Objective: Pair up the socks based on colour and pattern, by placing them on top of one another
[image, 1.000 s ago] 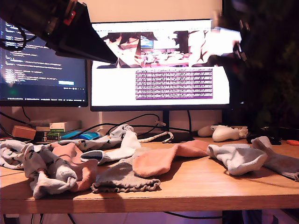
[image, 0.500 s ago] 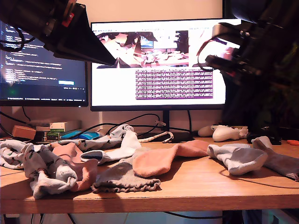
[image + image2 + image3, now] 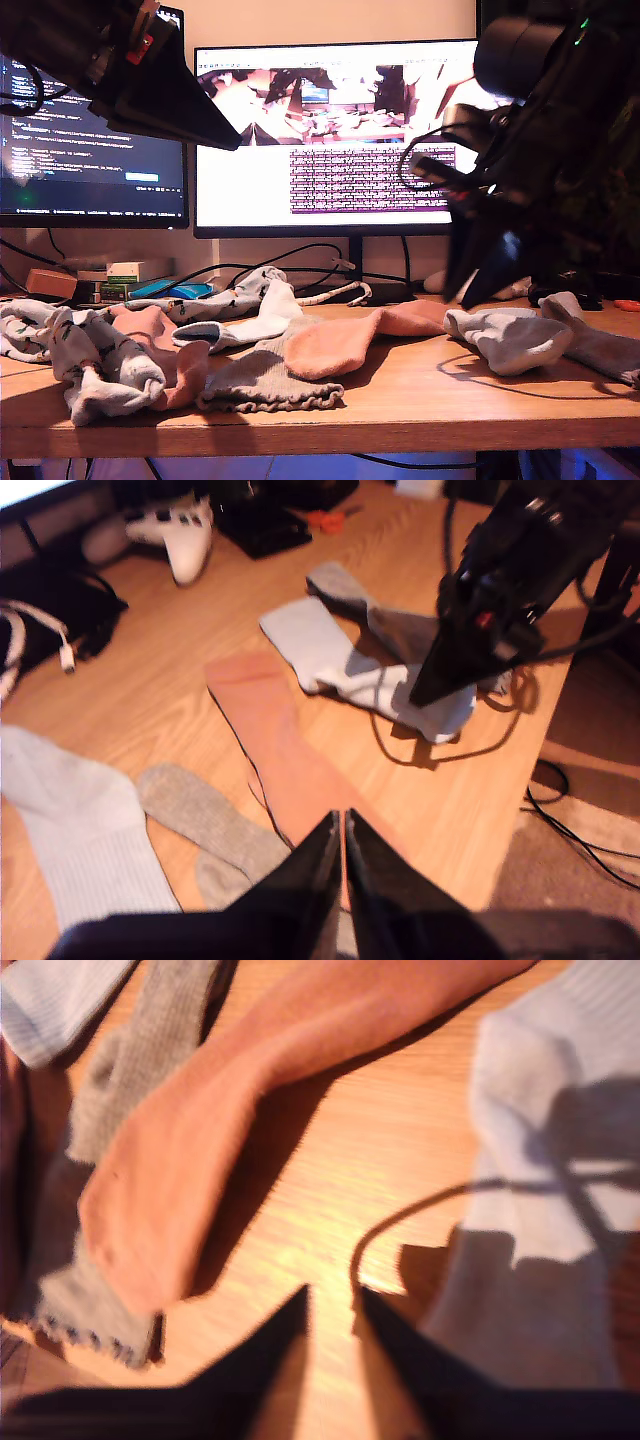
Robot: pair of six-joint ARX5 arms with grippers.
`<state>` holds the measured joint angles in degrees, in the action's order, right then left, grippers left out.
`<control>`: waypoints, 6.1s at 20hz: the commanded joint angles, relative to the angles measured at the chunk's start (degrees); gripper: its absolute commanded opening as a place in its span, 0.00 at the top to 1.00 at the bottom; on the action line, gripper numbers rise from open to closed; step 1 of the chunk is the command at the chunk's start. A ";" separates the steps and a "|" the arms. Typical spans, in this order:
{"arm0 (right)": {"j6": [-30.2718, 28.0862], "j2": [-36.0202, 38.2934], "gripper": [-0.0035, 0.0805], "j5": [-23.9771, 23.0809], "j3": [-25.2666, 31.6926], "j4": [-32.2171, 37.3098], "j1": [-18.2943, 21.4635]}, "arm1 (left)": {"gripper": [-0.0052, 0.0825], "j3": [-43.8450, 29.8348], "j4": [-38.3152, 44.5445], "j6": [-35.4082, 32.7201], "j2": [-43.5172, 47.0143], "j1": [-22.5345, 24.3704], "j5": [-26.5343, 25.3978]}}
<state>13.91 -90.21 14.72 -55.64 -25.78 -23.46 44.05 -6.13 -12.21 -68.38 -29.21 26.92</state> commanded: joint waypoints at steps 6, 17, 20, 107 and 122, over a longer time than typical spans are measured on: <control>2.56 -5.84 0.49 4.31 -3.56 2.56 -0.92 | 0.97 -0.13 0.11 -0.28 0.26 0.09 0.07; 7.17 -15.04 0.47 9.09 -12.61 6.14 -2.14 | 0.97 -0.11 0.13 -0.31 0.26 0.15 0.04; 7.13 -16.61 0.47 9.38 -13.81 4.92 -2.71 | 0.97 -0.11 0.11 -0.31 0.26 0.24 0.04; -25.90 -19.67 0.97 -12.79 -29.03 -23.37 3.41 | 0.97 -0.11 4.04 0.63 0.26 0.24 1.07; -25.73 -24.50 0.97 -9.14 -27.89 -24.46 5.33 | 0.97 -0.11 4.28 0.63 0.26 0.98 0.00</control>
<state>-11.86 -114.26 5.41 -84.64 -50.30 -17.41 44.05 -1.93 -11.49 -68.36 -28.42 26.94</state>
